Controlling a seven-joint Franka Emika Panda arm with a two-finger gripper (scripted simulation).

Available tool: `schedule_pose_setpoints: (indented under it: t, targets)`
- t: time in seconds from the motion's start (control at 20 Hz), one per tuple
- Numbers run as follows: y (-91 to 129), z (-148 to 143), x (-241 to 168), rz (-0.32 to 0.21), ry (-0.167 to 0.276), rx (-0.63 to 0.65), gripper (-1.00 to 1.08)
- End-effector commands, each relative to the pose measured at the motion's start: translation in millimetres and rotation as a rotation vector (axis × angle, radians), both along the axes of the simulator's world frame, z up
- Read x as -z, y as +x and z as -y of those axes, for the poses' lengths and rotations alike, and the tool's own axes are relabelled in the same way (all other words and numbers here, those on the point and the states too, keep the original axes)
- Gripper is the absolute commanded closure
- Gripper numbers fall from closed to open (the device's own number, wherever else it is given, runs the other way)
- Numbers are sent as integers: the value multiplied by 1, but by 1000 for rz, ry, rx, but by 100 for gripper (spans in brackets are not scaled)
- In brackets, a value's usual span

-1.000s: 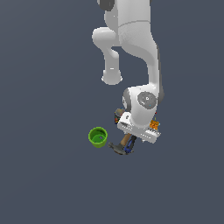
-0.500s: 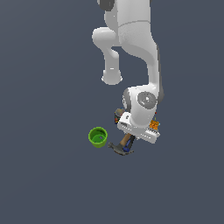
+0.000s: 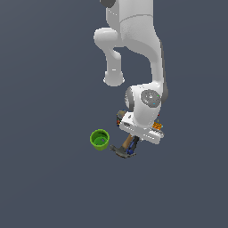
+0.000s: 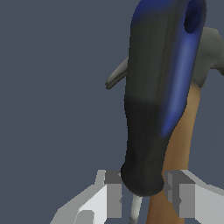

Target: Pick up a designated object from a clutter of objects.

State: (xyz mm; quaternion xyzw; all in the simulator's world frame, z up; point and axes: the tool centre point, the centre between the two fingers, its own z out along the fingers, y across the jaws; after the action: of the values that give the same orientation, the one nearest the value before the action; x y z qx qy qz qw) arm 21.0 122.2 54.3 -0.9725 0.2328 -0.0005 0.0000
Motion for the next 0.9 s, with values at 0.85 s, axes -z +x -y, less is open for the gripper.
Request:
schedule_pose_setpoints:
  t: [0.85]
  targets:
    - [1, -5, -180, 1, 0, -2, 108]
